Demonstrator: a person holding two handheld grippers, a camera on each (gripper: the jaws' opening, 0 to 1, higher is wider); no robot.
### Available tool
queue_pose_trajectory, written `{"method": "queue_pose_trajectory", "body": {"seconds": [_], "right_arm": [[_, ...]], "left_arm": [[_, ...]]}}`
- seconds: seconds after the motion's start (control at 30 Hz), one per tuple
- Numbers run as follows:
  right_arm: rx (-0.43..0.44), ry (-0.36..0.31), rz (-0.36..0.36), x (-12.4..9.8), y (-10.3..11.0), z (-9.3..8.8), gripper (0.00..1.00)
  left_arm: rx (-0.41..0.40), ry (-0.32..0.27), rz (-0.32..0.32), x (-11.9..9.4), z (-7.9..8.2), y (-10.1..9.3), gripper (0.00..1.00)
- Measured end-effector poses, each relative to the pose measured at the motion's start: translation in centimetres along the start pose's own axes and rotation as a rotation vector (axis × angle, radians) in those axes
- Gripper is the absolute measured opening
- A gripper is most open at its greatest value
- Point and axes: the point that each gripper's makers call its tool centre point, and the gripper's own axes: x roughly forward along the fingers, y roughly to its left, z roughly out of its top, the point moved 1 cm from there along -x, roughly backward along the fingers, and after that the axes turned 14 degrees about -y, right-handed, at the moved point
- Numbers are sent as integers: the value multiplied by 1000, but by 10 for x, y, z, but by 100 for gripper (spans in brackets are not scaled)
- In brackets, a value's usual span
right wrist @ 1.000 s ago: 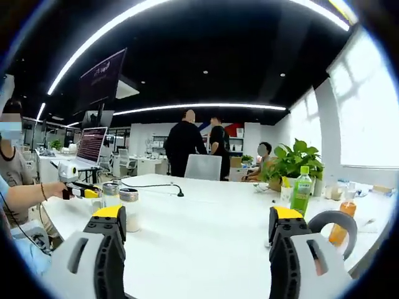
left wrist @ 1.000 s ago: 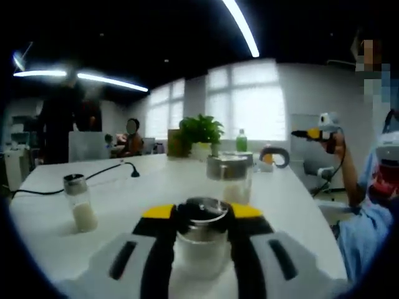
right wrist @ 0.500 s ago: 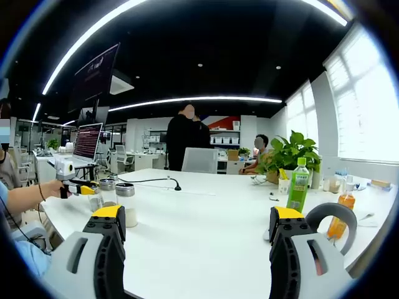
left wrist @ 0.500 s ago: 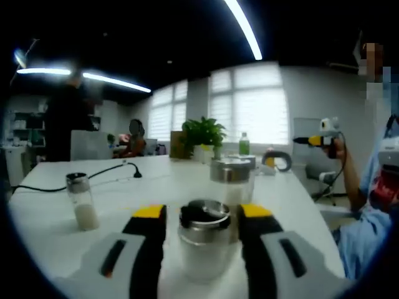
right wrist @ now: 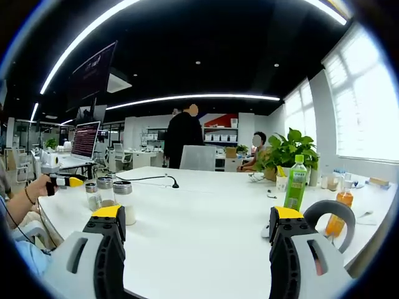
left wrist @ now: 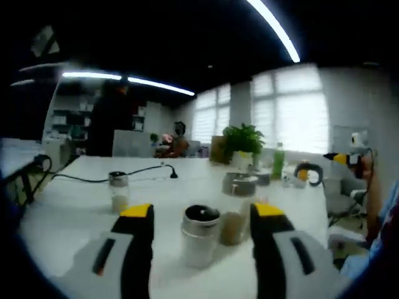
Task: Rotate the seasoning bottle until the label or dispensing opening points toward the visible target arrow and the bottle remains upright within the marked orientation range
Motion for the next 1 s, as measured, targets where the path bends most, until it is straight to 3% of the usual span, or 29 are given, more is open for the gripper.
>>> {"method": "queue_pose_trajectory", "body": {"seconds": [0.03,0.13,0.27,0.4,0.47,0.57,0.7,0.9,1.0], "right_arm": [[1,3,0,0,-1,-1,99],[2,12,0,-1,-1,-3,98],[-1,14,-5,-1,-1,-3,98],[-2,16,-5,-3,-4,-1,98],[-1,11,-18,-5,-7,0,98],[-2,10,-33,-6,-10,1,98],[-15,18,-33,-7,-11,0,98],[-5,19,-50,-8,-15,-1,98],[-7,25,-48,-9,-14,-1,99]], "left_arm": [[-6,-12,30,-1,-2,0,66],[73,-17,120,-3,-6,6,65],[136,-58,201,3,-5,7,54],[89,-56,244,12,-14,5,54],[131,-81,292,14,-10,8,50],[141,-68,318,16,-13,7,43],[144,-50,336,19,-18,4,43],[167,-77,390,26,-23,3,49],[174,-91,388,29,-23,1,49]]}}
